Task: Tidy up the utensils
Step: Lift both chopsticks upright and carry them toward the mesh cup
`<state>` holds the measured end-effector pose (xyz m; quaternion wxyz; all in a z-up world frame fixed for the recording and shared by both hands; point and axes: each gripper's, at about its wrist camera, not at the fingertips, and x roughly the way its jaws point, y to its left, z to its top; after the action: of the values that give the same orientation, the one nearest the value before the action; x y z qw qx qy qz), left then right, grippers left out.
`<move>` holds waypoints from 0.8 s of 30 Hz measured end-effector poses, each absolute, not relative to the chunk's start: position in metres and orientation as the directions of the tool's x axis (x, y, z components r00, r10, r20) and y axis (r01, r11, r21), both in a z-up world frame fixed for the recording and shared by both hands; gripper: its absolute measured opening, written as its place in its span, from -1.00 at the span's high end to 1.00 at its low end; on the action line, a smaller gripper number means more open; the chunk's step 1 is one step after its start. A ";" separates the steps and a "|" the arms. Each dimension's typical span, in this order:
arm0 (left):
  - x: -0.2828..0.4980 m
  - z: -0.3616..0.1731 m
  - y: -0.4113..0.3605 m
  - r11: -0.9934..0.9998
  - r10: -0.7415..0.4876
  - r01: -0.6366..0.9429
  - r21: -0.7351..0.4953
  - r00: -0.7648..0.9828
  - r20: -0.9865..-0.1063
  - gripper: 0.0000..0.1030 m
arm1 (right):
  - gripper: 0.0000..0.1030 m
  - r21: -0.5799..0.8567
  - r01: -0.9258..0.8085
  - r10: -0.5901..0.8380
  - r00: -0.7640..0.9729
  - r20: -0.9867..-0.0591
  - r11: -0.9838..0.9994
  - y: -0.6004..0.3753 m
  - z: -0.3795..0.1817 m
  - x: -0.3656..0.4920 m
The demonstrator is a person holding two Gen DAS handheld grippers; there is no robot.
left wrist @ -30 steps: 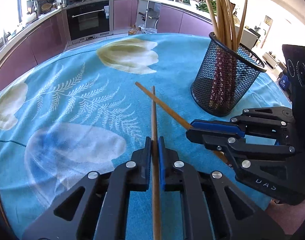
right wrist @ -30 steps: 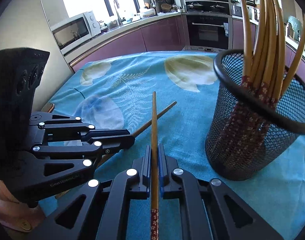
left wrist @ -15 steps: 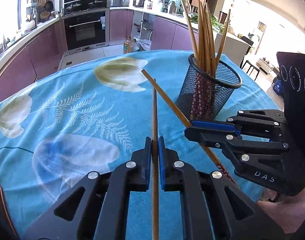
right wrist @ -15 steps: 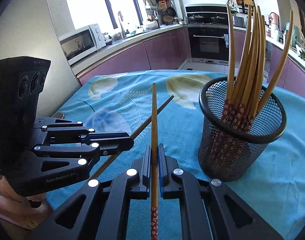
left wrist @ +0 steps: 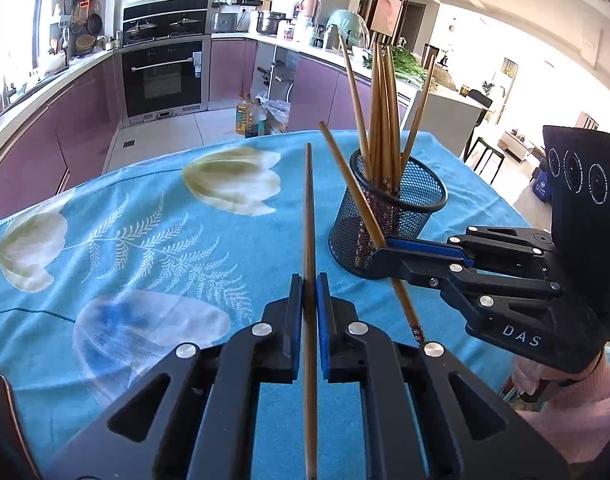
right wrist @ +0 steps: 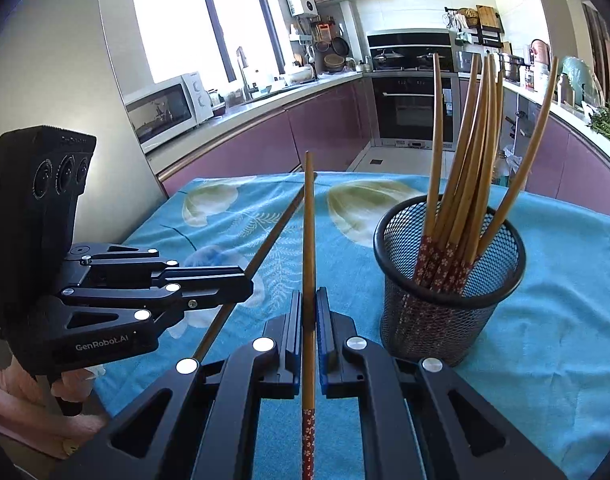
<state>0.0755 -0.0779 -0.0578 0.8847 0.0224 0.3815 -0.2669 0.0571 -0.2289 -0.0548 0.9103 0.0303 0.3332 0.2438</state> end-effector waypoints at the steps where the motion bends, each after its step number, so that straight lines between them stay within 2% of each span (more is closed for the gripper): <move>1: 0.075 -0.056 -0.077 0.856 -0.459 0.490 -0.167 0.568 -0.683 0.85 | 0.89 0.219 -0.423 0.465 0.662 -0.587 0.879 -0.230 -0.053 0.057; 24: 0.058 -0.026 -0.076 0.819 -0.533 0.536 -0.204 0.581 -0.616 0.85 | 0.89 0.217 -0.416 0.463 0.699 -0.545 0.883 -0.250 -0.042 0.045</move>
<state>0.0582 -0.0760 -0.0259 0.8890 0.0021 0.3455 -0.3005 0.0453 -0.2502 -0.0422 0.9209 0.0388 0.3059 0.2386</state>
